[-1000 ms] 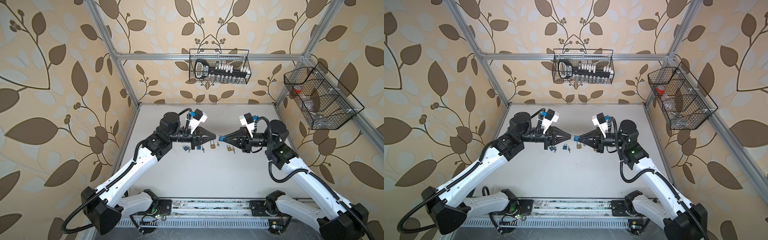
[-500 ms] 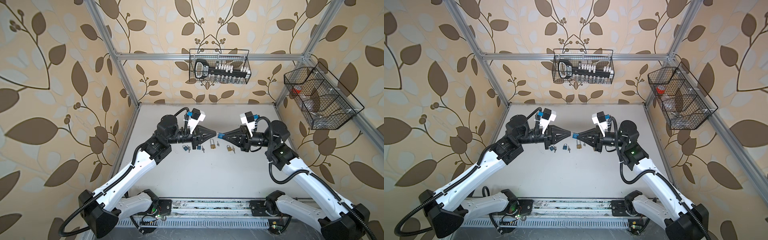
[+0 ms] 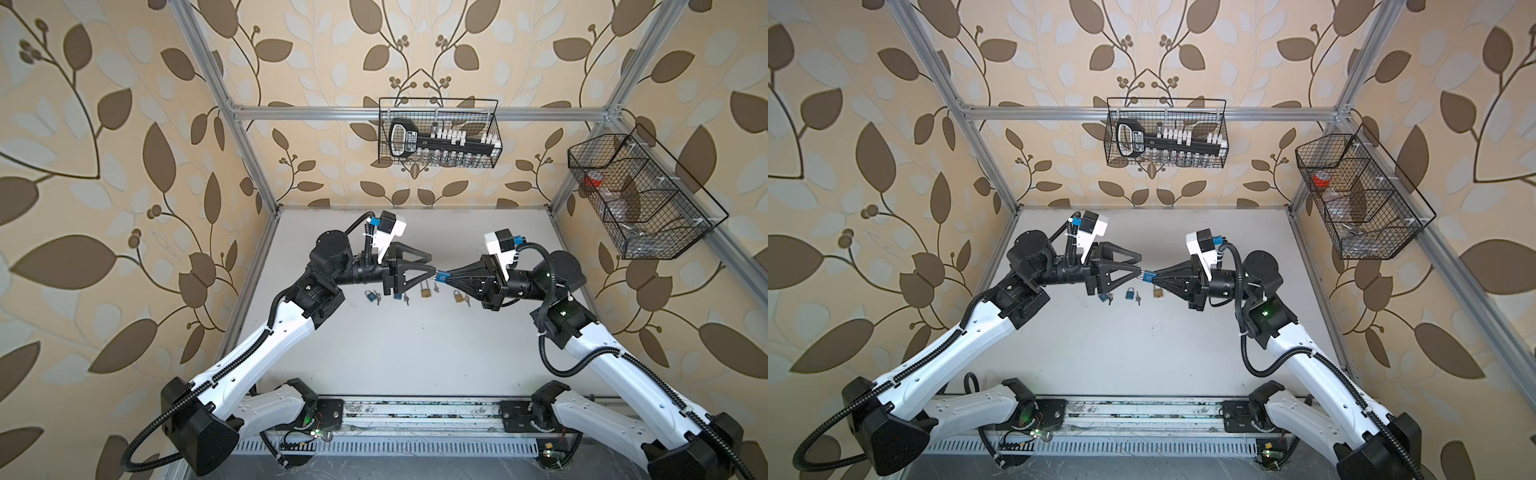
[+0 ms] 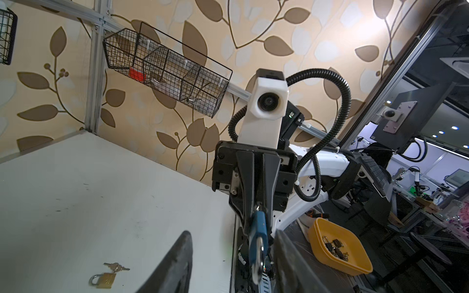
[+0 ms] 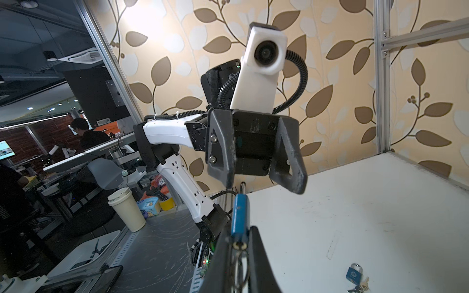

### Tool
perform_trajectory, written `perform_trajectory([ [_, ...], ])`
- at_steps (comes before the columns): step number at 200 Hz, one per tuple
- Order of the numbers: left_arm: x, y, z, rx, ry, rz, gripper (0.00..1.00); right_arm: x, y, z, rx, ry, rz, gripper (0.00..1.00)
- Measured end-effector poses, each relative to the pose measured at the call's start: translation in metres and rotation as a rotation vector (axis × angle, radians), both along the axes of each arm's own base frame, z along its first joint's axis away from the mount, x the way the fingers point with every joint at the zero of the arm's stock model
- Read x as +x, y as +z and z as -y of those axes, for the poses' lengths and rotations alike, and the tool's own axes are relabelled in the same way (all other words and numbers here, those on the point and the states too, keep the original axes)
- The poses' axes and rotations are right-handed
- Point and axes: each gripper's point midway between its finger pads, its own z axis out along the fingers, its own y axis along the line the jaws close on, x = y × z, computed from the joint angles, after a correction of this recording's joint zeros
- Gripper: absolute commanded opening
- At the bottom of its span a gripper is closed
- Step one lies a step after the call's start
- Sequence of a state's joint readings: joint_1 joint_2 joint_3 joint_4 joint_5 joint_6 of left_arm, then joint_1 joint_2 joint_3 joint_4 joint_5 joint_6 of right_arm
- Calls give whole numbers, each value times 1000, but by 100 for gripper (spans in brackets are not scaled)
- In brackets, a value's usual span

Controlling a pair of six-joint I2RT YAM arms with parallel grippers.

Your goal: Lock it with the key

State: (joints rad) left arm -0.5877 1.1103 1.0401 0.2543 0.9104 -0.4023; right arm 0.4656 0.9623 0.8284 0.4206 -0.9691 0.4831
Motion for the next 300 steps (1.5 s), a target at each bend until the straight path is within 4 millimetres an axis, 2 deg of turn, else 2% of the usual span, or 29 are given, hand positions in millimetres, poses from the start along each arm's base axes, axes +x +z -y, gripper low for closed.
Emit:
perform_trajectory([
  [12, -1, 1, 0, -4, -9, -8, 38, -1, 2, 1, 10, -4, 5, 0],
  [49, -5, 2, 0, -8, -32, -6, 34, -1, 4, 1, 28, -4, 3, 0],
  [85, -7, 0, 2, -3, -49, -14, 26, 1, 5, 1, 36, -9, -2, 0],
  [98, -7, 0, 2, -2, -54, -16, 18, 2, 5, 1, 36, -9, -3, 0],
  [113, -8, 0, 2, -2, -56, -13, 0, 3, 4, 1, 35, -12, -8, 0],
  [135, -7, 0, 2, -4, -53, 1, 0, 5, 3, 1, 35, -19, -21, 0],
  [149, -6, -1, 2, 0, -41, 4, 0, 7, 2, 1, 32, -26, -24, 29],
  [158, -4, -2, 1, 7, -23, 1, 0, 7, 0, 1, 31, -35, -29, 41],
  [166, -2, -4, 1, 14, -14, -3, 0, 8, -2, 3, 29, -51, -24, 49],
  [176, 0, -6, 0, 22, 1, -6, 0, 8, -5, 5, 28, -75, -14, 53],
  [211, 2, -12, 0, 42, 12, -23, 0, 6, -2, 17, 46, -158, 6, 52],
  [237, 1, -12, 0, 42, 12, -25, 0, 11, -7, 16, 34, -165, -11, 40],
  [252, 1, -13, 0, 43, 12, -25, 0, 15, -14, 14, 19, -164, -38, 37],
  [273, 1, -13, 0, 43, 12, -25, 0, 18, -18, 13, 9, -164, -52, 28],
  [300, 1, -12, 0, 42, 11, -25, 0, 17, -18, 12, 11, -159, -60, 26],
])
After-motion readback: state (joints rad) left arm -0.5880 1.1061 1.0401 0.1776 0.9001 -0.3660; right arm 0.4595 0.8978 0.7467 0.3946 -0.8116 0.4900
